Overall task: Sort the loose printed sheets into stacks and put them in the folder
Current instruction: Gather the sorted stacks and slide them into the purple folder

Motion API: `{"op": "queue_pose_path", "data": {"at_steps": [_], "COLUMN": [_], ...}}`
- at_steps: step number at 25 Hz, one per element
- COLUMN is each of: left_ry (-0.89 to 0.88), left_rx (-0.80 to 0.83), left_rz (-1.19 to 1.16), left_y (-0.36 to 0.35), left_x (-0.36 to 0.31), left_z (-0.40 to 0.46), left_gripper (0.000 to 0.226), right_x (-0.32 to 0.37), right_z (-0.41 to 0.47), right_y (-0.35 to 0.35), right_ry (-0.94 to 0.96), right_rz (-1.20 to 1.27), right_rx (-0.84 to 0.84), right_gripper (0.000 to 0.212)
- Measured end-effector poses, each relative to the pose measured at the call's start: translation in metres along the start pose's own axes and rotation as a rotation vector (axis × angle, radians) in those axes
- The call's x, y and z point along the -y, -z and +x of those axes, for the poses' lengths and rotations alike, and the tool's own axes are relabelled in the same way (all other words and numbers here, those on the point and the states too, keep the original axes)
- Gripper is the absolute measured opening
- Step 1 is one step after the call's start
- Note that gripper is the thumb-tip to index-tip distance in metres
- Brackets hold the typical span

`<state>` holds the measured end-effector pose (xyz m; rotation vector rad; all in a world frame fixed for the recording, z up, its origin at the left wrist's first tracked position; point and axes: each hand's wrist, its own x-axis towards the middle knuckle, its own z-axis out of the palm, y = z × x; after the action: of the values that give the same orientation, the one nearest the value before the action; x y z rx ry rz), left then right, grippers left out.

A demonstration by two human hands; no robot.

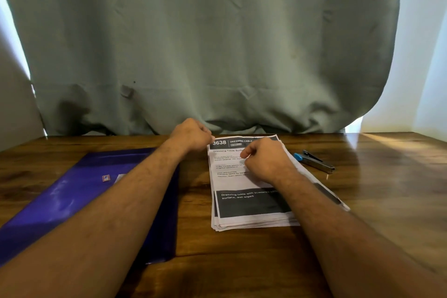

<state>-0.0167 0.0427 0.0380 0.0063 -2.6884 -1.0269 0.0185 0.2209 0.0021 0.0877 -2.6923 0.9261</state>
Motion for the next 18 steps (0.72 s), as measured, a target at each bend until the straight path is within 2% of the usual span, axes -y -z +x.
{"op": "queue_pose_path", "data": {"at_steps": [6, 9, 13, 18], "left_ry": [0.066, 0.094, 0.071, 0.045], "left_rx": [0.005, 0.017, -0.011, -0.051], "left_rz": [0.228, 0.124, -0.133, -0.338], "left_y": [-0.03, -0.043, -0.052, -0.056], "left_x": [0.009, 0.02, 0.028, 0.032], "left_z": [0.035, 0.039, 0.038, 0.037], "left_gripper": [0.028, 0.026, 0.019, 0.044], "right_x": [-0.011, -0.018, -0.023, -0.023], "right_z": [0.014, 0.021, 0.026, 0.025], "right_y": [-0.012, -0.014, -0.015, -0.015], "right_ry": [0.03, 0.008, -0.001, 0.01], "right_rz": [0.02, 0.036, 0.06, 0.054], "right_rx": [0.068, 0.097, 0.105, 0.141], "right_gripper": [0.012, 0.009, 0.01, 0.008]}}
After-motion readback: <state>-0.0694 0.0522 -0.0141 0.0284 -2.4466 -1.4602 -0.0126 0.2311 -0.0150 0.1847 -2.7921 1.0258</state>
